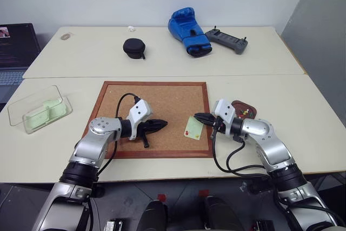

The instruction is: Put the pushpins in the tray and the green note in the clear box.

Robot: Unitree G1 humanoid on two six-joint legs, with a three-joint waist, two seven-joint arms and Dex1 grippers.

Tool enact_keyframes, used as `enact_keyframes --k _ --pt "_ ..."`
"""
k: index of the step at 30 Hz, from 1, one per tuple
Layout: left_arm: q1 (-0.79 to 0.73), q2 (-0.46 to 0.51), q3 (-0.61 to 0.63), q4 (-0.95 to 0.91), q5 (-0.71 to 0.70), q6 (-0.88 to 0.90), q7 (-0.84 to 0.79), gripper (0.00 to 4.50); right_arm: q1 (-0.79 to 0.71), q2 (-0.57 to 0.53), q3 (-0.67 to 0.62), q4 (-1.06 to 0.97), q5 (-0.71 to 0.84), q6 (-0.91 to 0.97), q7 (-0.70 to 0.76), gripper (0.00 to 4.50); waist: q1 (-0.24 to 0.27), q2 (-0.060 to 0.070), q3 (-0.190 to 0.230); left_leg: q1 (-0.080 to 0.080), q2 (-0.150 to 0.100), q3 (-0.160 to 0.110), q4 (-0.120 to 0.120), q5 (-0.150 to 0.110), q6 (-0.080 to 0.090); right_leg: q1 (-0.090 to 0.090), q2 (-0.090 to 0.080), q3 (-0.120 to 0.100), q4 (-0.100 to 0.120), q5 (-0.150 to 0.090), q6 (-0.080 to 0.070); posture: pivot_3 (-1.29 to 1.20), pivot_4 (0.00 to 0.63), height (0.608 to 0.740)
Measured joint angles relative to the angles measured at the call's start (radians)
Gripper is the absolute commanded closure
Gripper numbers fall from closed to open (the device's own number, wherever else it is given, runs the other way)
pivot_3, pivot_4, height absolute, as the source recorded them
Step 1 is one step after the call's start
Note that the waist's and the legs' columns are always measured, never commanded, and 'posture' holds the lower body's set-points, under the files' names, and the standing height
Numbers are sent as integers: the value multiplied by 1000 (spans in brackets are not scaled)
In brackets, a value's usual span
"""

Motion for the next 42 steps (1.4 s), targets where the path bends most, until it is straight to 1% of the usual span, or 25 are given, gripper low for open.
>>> enact_keyframes --k 6,14,19,27,29,33,38,42 --pt "0 0 0 0 0 0 0 4500 0 -5 5 21 -48 -72 -11 4485 0 0 0 0 0 0 0 0 0 0 0 0 0 0 0 0 150 740" --pt "0 2 0 0 1 -3 -1 4500 -3 -5 15 68 -142 -227 -64 4485 0 0 0 0 0 0 0 0 0 0 0 0 0 0 0 0 150 740" --pt "0 2 0 0 2 -3 -2 4500 -6 5 12 84 -137 -269 -68 4485 0 0 0 0 0 0 0 0 0 0 0 0 0 0 0 0 150 740" --pt "1 3 0 -1 3 -4 -1 4500 -6 -17 14 100 -148 -346 -61 4485 0 0 0 0 0 0 0 0 0 0 0 0 0 0 0 0 150 740" --pt "1 3 0 -1 4 -4 -1 4500 -6 -13 11 99 -127 -310 -48 4485 0 0 0 0 0 0 0 0 0 0 0 0 0 0 0 0 150 740" --pt "1 2 0 -1 4 -4 -1 4500 -3 5 -7 68 -29 -144 -16 4485 0 0 0 0 1 0 0 0 0 0 0 0 1 0 0 0 150 740" --pt "1 2 0 -1 4 -4 0 4500 11 -1 -10 28 -3 -44 -3 4485 0 0 0 0 0 0 0 0 0 0 0 0 1 0 0 0 150 740" --pt "1 2 0 -1 5 -4 0 4500 21 24 -41 -22 74 128 -11 4485 0 0 0 0 0 0 0 0 0 0 0 0 1 0 0 0 150 740"
